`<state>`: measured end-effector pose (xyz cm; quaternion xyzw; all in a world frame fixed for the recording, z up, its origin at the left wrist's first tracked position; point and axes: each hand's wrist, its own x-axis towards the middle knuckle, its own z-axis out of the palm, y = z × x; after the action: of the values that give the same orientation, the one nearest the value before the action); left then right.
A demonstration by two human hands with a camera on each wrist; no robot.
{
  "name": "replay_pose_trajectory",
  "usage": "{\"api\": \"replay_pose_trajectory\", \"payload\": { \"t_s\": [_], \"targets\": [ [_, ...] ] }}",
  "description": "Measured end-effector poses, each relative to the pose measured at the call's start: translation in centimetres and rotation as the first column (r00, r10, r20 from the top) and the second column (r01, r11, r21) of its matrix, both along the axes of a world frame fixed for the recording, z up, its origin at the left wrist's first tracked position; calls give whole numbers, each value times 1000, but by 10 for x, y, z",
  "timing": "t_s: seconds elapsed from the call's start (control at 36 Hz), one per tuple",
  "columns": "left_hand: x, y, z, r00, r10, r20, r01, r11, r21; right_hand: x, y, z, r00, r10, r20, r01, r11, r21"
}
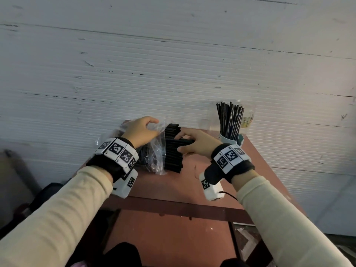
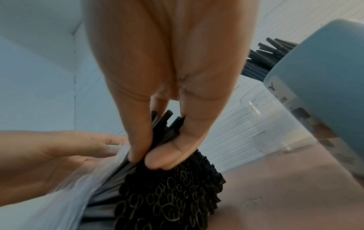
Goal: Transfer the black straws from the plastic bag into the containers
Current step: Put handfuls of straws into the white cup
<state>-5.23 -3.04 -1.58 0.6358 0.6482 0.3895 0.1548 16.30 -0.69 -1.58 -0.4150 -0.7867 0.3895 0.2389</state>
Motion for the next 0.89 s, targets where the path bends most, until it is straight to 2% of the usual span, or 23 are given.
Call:
{"api": "replay_pose_trajectory", "payload": {
  "t_s": [0.08,0.19,0.25,0.5,0.58,0.67,0.72,0.75,0.83,0.89],
  "targets": [
    [0,0,1,1000,-2,6,2,1000,-7,5,3,-1,999,-29,-42,31,998,53],
    [4,1,3,1000,5,6,-5,1000,-16,0,1,-2,968,8,-252,-16,999,-29],
    [5,2,4,1000,15,3,-15,1000,-15,-6,1,-4,954,-4,-300,-2,1000,-19],
    [5,-3,6,1000,-3,27,3,1000,-4,-14,8,-3,938,-78,-339,93,995,29],
    [8,-6,6,1000,18,-9,-18,999,42,-8,7,-2,941,-93,-325,116,992,53],
    [15,-9,7,996,16,-87,-1,986,166,2,4,-1,942,-111,-317,141,987,71],
    [23,-11,11,986,-37,-162,73,972,222,11,-1,2,946,-126,-298,163,981,105],
    [28,-11,13,973,-83,-216,128,970,205,16,-3,4,951,-126,-284,168,977,130],
    [48,-12,22,905,-246,-348,281,958,55,31,-13,12,965,-115,-235,164,965,205],
    [62,-7,26,875,-316,-367,327,944,-34,40,-18,17,970,-145,-194,192,948,254]
  ]
}}
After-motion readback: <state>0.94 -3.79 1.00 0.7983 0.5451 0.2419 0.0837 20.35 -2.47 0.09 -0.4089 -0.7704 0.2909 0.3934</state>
